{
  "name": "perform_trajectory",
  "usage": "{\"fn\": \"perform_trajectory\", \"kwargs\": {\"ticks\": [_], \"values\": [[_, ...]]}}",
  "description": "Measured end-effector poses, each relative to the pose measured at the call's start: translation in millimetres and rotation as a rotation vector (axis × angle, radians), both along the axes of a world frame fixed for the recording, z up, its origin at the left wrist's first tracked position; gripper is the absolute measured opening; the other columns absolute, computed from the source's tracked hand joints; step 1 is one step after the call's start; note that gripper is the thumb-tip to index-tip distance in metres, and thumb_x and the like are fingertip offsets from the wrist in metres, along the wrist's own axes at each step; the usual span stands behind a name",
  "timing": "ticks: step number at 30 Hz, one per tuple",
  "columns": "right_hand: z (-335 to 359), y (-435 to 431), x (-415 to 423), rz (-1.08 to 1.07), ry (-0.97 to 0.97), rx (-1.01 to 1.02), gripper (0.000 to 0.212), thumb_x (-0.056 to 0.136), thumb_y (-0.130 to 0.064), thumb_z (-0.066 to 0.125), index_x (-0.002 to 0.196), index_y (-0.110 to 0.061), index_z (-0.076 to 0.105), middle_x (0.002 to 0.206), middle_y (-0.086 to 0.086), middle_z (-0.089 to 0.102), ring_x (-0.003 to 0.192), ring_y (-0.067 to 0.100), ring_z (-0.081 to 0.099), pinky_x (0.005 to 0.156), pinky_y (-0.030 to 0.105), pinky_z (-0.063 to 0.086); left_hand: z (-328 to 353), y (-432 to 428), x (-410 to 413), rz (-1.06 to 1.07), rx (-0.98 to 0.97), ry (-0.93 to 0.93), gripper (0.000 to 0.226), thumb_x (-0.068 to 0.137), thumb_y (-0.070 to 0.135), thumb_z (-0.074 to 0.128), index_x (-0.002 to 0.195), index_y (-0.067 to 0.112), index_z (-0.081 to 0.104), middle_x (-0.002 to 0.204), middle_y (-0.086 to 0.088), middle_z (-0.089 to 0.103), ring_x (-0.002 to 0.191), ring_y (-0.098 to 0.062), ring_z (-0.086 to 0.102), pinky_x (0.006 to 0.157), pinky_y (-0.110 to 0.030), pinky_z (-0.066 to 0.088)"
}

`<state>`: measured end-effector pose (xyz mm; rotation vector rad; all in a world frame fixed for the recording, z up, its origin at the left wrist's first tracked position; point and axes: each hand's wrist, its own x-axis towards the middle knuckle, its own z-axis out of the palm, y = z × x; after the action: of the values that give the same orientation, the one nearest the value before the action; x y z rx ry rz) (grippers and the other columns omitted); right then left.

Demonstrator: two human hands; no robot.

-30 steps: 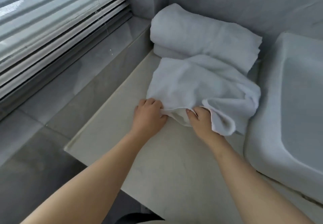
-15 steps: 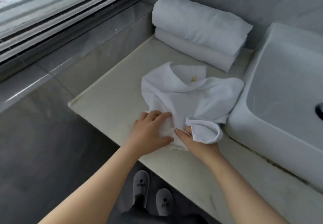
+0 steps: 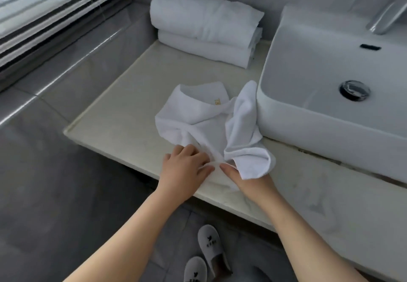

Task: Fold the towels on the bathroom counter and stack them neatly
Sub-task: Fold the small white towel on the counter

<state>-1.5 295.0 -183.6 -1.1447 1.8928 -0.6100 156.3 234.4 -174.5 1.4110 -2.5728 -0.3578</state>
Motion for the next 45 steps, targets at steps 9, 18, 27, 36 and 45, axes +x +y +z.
{"fn": "perform_trajectory", "kwargs": {"ticks": [9,18,27,36,45], "values": [[36.6,54.9,13.1,-0.318,-0.155,-0.457,0.017,0.084,-0.02,0.067,0.069,-0.014,0.063,0.058,-0.01,0.057,0.055,-0.003,0.05,0.055,0.008,0.039,32.0,43.1,-9.8,-0.067,0.102,0.173,0.021,0.099,0.035,0.036,0.09,0.017,0.045,0.082,0.009,0.053,0.083,-0.015,0.053,0.105,-0.032,0.025],[40.8,131.6,-27.1,-0.707,-0.428,-0.654,0.022,0.083,-0.04,0.062,0.102,-0.029,0.057,0.099,-0.015,0.061,0.082,-0.011,0.059,0.062,0.006,0.045,55.3,96.1,-69.2,0.132,1.317,1.013,0.03,0.1,0.028,0.041,0.105,0.005,0.061,0.096,-0.01,0.07,0.084,-0.018,0.068,0.067,-0.024,0.054],[44.6,214.2,-124.6,-0.632,-0.753,-0.357,0.057,0.071,-0.039,0.072,0.123,-0.034,0.048,0.095,-0.013,0.072,0.09,0.01,0.07,0.067,0.024,0.055,55.7,156.9,-210.8,0.313,1.679,0.948,0.037,0.097,0.032,0.046,0.114,0.002,0.059,0.101,-0.018,0.07,0.098,-0.028,0.065,0.089,-0.038,0.05],[45.7,307.3,-238.3,-0.781,-0.587,-0.295,0.016,0.089,-0.024,0.06,0.103,-0.019,0.067,0.096,0.003,0.073,0.091,0.022,0.07,0.081,0.039,0.055,46.8,243.9,-334.1,-0.079,1.49,0.752,0.05,0.091,0.037,0.051,0.121,-0.003,0.052,0.112,-0.026,0.061,0.102,-0.035,0.062,0.09,-0.043,0.049],[45.8,362.3,-303.9,-1.08,-0.527,-0.435,0.018,0.085,-0.005,0.061,0.084,-0.021,0.07,0.083,0.002,0.071,0.083,0.022,0.067,0.08,0.041,0.053,49.7,276.2,-407.3,-0.321,1.305,0.536,0.02,0.093,0.032,0.053,0.1,0.016,0.062,0.095,-0.004,0.069,0.08,-0.014,0.068,0.063,-0.03,0.057]]}}
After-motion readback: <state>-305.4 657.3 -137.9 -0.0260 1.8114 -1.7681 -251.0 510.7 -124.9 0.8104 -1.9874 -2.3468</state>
